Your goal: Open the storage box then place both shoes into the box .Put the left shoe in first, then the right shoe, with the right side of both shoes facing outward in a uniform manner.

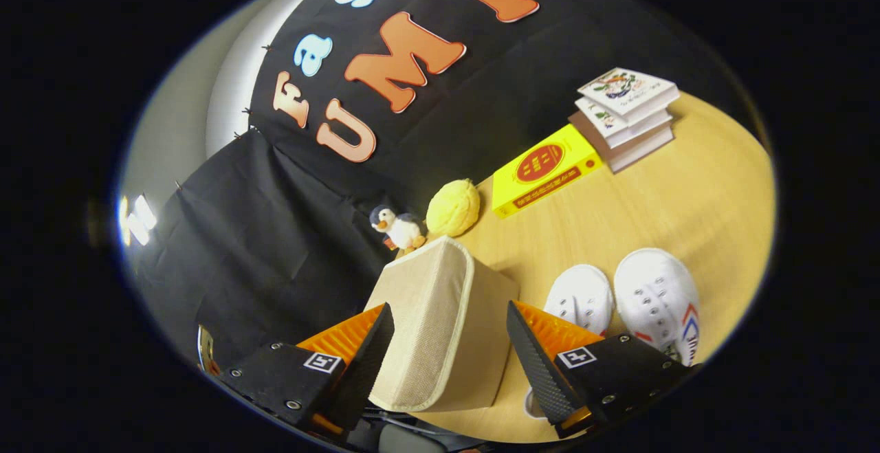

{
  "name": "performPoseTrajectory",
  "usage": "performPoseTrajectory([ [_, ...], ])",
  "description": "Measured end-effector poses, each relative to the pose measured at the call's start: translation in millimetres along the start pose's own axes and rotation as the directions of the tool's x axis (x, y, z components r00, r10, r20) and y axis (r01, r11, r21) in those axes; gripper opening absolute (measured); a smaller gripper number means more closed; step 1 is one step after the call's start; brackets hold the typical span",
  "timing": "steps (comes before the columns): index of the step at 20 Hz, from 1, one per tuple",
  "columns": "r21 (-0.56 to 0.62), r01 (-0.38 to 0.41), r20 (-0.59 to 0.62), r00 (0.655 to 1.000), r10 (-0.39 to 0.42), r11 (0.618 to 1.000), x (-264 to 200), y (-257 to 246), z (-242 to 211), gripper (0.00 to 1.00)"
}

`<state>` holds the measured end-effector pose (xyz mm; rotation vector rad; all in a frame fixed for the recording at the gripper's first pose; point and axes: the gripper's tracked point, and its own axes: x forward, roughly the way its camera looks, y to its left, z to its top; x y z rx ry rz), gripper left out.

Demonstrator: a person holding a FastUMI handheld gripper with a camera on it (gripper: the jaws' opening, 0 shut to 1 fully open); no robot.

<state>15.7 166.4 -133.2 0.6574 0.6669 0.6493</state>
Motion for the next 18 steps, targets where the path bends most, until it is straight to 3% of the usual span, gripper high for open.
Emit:
performPoseTrajectory([
  [7, 0.185, -0.097, -0.112, 0.987, 0.119, 0.978, 32.9, 3.4, -30.0, 0.98],
  [11, 0.232, -0.118, -0.162, 0.974, 0.158, 0.965, 44.9, 1.2, -43.6, 0.98],
  [18, 0.402, -0.201, -0.161, 0.945, 0.285, 0.893, 53.7, 20.9, -50.6, 0.98],
])
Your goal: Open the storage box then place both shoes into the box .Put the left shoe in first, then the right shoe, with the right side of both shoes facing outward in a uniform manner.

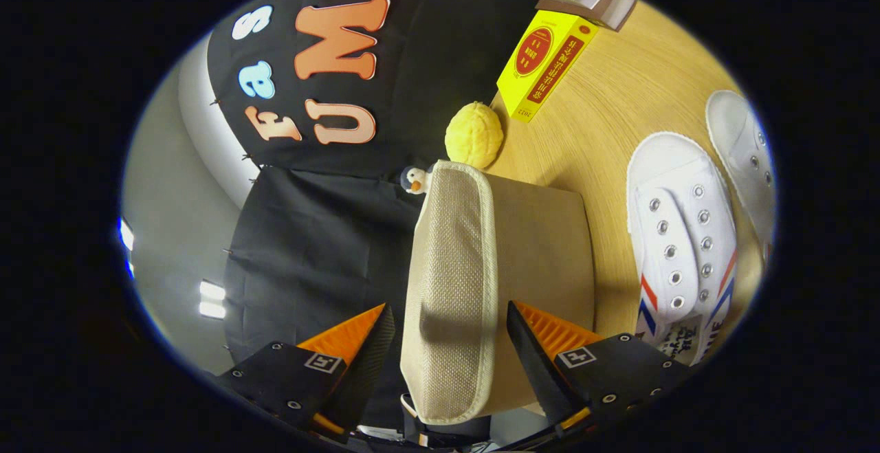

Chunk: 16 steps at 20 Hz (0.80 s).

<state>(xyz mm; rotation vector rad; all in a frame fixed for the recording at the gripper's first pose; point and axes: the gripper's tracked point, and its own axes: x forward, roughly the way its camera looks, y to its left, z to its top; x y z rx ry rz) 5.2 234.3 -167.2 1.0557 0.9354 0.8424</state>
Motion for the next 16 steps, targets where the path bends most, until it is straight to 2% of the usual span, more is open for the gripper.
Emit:
performPoseTrajectory([
  [3, 0.027, -0.012, -0.002, 1.0, 0.012, 1.0, -2.5, 0.9, 0.4, 0.93],
  [7, 0.065, -0.05, 0.02, 0.999, 0.049, 0.997, -11.0, 13.1, 6.0, 0.67],
  [10, 0.066, -0.108, 0.053, 0.993, 0.105, 0.992, -20.4, 34.0, 13.1, 0.39],
  [12, 0.049, -0.122, 0.062, 0.991, 0.118, 0.991, -23.7, 47.4, 12.6, 0.25],
  [14, 0.031, -0.127, 0.077, 0.989, 0.124, 0.991, -24.0, 60.1, 14.1, 0.14],
  [16, 0.007, -0.131, 0.088, 0.988, 0.13, 0.991, -23.6, 74.9, 14.3, 0.1],
])
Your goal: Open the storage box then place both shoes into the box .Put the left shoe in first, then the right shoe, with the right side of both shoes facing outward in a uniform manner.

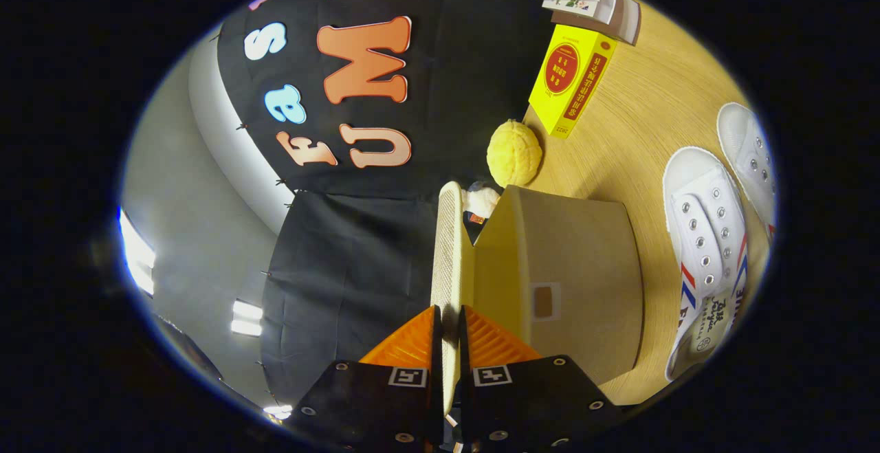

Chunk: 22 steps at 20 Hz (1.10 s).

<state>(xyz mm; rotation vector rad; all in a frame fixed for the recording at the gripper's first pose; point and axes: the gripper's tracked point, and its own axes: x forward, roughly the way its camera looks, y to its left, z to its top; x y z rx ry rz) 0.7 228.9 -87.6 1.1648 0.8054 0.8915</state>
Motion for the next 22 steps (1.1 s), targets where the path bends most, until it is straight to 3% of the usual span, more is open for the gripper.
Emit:
performPoseTrajectory([
  [4, -0.038, 0.015, 0.027, 1.0, -0.014, 0.999, 5.2, 23.7, -0.1, 0.03],
  [10, -0.126, 0.023, 0.041, 0.999, -0.018, 0.992, 25.3, 69.2, -13.6, 0.03],
  [22, -0.235, 0.004, 0.022, 1.0, 0.001, 0.972, 127.4, 136.5, -70.8, 0.06],
])
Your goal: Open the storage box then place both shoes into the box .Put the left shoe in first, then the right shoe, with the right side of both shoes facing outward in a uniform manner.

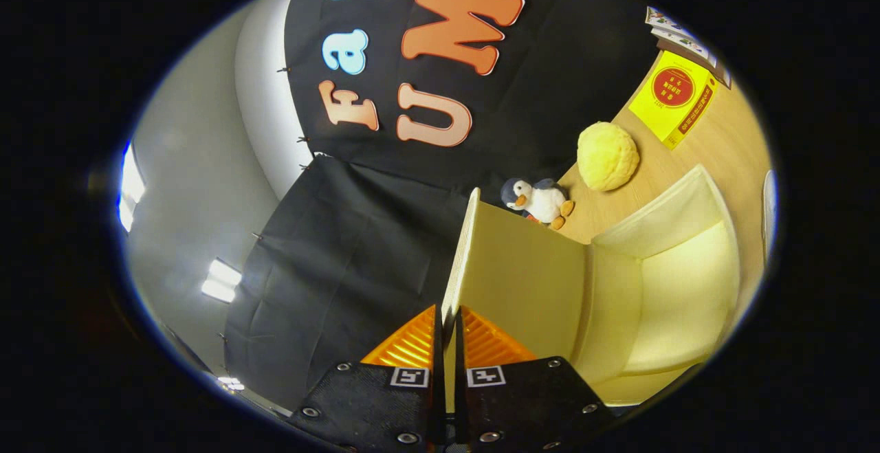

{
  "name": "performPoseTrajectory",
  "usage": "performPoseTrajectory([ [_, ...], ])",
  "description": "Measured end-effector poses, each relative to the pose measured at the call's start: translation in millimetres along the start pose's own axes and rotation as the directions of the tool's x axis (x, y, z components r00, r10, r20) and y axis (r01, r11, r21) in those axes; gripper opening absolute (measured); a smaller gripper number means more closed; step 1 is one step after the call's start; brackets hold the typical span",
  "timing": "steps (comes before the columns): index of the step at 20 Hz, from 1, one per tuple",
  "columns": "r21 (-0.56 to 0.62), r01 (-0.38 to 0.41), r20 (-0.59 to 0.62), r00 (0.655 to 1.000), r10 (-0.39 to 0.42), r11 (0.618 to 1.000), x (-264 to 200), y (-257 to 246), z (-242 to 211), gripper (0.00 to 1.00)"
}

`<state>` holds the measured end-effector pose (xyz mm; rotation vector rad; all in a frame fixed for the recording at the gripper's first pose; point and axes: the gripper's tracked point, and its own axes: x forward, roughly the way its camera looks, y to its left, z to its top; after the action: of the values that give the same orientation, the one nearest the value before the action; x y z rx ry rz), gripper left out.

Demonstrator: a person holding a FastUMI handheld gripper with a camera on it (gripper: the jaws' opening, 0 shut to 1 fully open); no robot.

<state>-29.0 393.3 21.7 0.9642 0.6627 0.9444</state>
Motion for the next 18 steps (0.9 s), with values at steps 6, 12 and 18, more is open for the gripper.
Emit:
performPoseTrajectory([
  [6, -0.127, 0.069, -0.031, 0.997, -0.073, 0.99, 51.2, 5.1, -31.7, 0.15],
  [12, -0.367, 0.247, -0.001, 0.964, -0.266, 0.897, 69.6, -26.5, -48.3, 0.98],
  [18, -0.402, 0.313, 0.056, 0.946, -0.318, 0.861, 40.7, -41.5, -37.7, 0.98],
])
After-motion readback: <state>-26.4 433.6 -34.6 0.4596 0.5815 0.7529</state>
